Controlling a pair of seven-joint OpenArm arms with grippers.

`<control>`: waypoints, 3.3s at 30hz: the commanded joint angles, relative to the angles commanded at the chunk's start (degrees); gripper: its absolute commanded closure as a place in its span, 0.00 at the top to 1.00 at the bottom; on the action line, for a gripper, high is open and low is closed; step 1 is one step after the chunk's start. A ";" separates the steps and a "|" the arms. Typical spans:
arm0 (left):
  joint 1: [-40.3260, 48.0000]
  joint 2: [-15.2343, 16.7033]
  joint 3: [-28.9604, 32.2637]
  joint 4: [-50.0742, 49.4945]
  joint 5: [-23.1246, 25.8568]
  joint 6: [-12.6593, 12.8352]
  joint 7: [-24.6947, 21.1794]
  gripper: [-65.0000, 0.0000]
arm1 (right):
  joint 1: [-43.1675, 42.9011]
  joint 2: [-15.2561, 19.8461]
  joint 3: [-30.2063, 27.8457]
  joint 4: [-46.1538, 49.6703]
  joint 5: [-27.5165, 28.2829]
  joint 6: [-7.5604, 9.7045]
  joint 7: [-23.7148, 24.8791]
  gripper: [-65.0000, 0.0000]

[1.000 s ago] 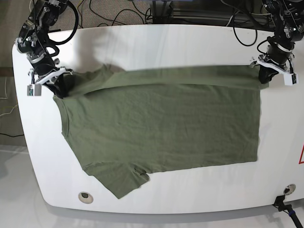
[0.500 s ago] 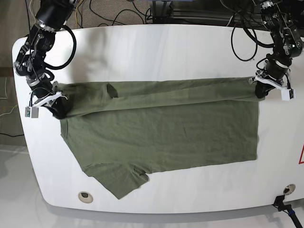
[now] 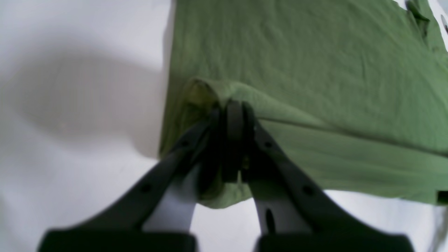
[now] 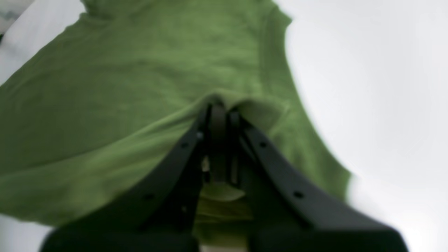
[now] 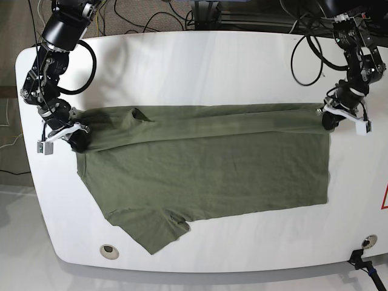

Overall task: Fold the T-shirt properly
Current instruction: 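Lift the shoulder edge and fold it over toward the hem, then hold the folded edge with both grippers, adjusting the grip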

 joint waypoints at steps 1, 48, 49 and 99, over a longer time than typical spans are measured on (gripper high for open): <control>-0.07 0.00 -0.17 -0.04 -0.15 0.12 -0.45 0.00 | -0.08 0.06 -0.14 0.15 -0.02 0.18 0.00 0.00; -1.59 0.75 -0.62 -7.92 -0.98 1.07 -2.54 0.34 | -8.29 -0.45 2.24 7.51 0.20 -7.13 -1.38 0.34; -1.48 0.76 -0.48 -7.85 -0.97 1.07 -2.64 0.34 | -8.34 -0.49 2.15 7.59 0.20 -7.07 -1.29 0.33; 2.75 0.73 -3.05 -9.43 1.58 -1.17 -4.83 0.41 | -12.19 -1.84 2.91 11.95 -0.55 -6.93 3.42 0.47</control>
